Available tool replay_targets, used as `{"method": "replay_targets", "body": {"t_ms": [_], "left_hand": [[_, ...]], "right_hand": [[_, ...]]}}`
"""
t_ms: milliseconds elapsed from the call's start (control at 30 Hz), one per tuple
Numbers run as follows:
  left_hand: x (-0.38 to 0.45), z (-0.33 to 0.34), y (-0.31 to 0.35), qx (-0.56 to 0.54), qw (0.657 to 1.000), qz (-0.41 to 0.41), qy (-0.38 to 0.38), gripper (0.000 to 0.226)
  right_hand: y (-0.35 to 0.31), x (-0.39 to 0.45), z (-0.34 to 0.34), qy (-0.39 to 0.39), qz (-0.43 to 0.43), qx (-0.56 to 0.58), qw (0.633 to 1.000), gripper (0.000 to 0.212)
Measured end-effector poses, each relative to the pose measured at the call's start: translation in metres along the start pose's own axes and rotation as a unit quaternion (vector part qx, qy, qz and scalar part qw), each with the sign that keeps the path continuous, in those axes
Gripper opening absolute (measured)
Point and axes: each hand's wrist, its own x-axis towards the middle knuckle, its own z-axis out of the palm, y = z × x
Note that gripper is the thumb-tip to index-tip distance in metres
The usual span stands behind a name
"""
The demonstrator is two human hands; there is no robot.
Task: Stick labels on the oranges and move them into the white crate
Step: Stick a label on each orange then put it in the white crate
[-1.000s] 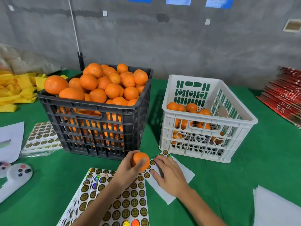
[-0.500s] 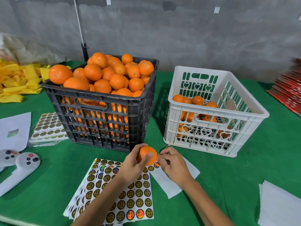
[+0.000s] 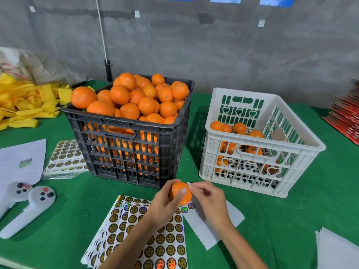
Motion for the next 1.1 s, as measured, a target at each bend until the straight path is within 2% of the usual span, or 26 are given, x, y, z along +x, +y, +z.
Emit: {"method": "replay_targets", "body": {"t_ms": [100,167,267,333,433,567,633,733,800,900,1000,1100], "left_hand": [[0.0,-0.002,0.002,-0.034,0.999,-0.005,0.013,0.064],[0.0,-0.003,0.004,-0.056,0.998,-0.005,0.028,0.058],[0.0,-0.003,0.01,-0.084,0.995,0.006,0.052,0.057],[0.002,0.0,0.018,-0.121,0.99,0.008,0.066,0.072],[0.008,0.002,0.041,-0.17,0.984,0.013,0.049,0.08],[0.026,-0.006,0.104,-0.156,0.985,0.074,0.01,0.067],[0.037,-0.014,0.141,-0.128,0.985,0.112,-0.007,0.068],[0.051,-0.034,0.182,-0.024,0.983,0.179,0.023,0.041],[0.06,-0.054,0.196,0.01,0.972,0.22,0.077,0.024],[0.082,-0.087,0.204,0.041,0.952,0.254,0.167,0.011],[0.118,-0.122,0.201,0.133,0.948,0.193,0.217,0.017],[0.155,-0.155,0.191,0.293,0.937,0.059,0.181,0.048]], "right_hand": [[-0.005,-0.001,-0.007,-0.057,-0.019,-0.029,0.998,0.013],[-0.007,-0.003,-0.01,-0.1,-0.063,-0.137,0.983,0.028],[-0.008,-0.009,-0.007,-0.105,-0.161,-0.374,0.907,0.061],[-0.013,-0.009,-0.003,-0.098,-0.183,-0.454,0.867,0.074],[-0.032,-0.007,-0.002,-0.025,-0.216,-0.484,0.848,0.077],[-0.068,0.015,-0.024,0.161,-0.367,-0.447,0.799,0.07],[-0.095,0.033,-0.042,0.234,-0.384,-0.439,0.778,0.07],[-0.129,0.058,-0.069,0.285,-0.325,-0.451,0.781,0.07],[-0.143,0.068,-0.084,0.283,-0.297,-0.455,0.79,0.068],[-0.151,0.078,-0.092,0.271,-0.29,-0.467,0.79,0.059],[-0.152,0.083,-0.086,0.229,-0.271,-0.476,0.805,0.057],[-0.15,0.084,-0.074,0.203,-0.266,-0.456,0.825,0.053]]}}
